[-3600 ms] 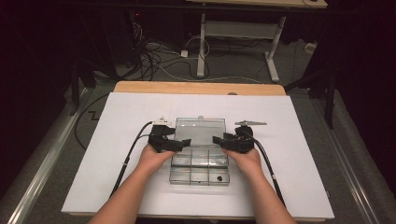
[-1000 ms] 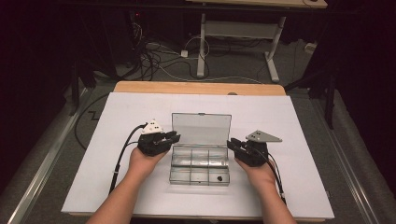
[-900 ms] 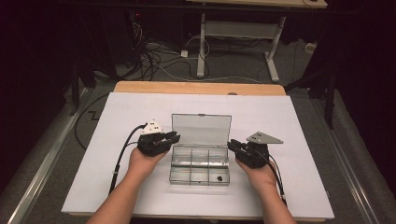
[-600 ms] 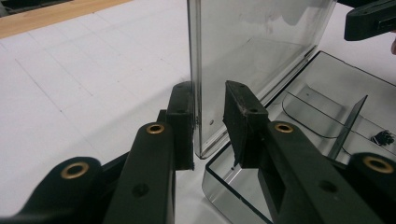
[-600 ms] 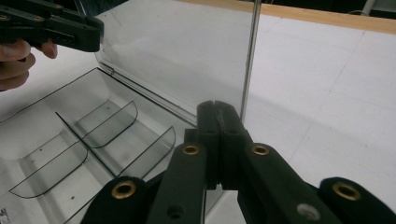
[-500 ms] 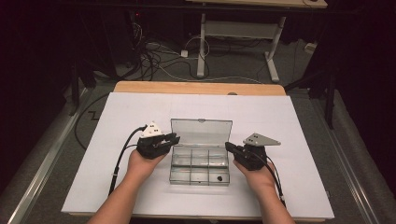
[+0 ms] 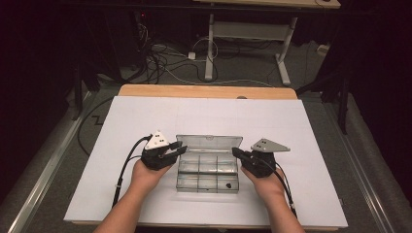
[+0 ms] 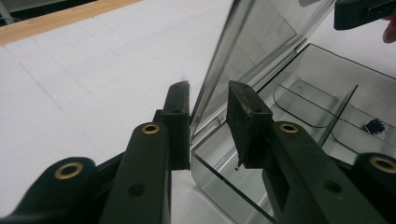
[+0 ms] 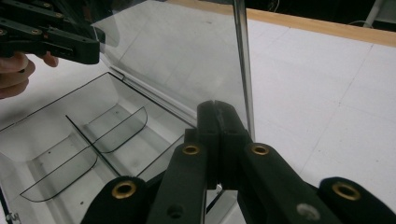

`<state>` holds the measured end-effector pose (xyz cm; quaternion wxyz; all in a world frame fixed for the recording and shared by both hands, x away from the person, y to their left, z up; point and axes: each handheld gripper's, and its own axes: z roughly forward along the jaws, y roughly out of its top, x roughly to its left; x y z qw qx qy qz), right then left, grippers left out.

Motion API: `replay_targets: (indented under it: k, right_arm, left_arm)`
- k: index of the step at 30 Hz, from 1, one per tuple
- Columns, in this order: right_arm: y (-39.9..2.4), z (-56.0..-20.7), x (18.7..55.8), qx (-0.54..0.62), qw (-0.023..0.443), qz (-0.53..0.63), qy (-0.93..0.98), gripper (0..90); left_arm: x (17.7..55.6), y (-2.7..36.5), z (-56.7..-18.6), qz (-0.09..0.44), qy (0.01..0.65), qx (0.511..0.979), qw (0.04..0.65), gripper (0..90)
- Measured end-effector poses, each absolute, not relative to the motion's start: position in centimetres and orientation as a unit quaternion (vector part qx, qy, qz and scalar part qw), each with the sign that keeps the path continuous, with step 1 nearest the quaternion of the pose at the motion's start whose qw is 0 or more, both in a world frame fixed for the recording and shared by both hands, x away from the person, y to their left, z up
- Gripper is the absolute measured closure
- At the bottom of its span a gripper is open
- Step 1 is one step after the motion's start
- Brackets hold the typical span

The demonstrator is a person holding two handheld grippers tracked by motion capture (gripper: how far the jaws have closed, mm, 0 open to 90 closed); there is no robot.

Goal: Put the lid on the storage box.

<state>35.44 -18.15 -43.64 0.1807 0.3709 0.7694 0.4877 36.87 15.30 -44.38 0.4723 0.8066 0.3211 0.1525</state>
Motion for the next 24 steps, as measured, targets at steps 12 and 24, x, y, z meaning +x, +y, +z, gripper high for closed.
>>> replay_targets:
  k: [12, 24]
  right_arm:
    - [-17.9, -43.6, 34.5, 0.359, 0.186, 0.483, 0.777, 90.0]
    - [-18.0, -43.7, 33.5, 0.351, 0.194, 0.487, 0.776, 90.0]
  left_arm:
    - [36.0, 15.4, -44.7, 0.149, 0.32, 0.809, 0.47, 59.4]
    - [34.6, 17.0, -45.4, 0.133, 0.335, 0.805, 0.471, 58.1]
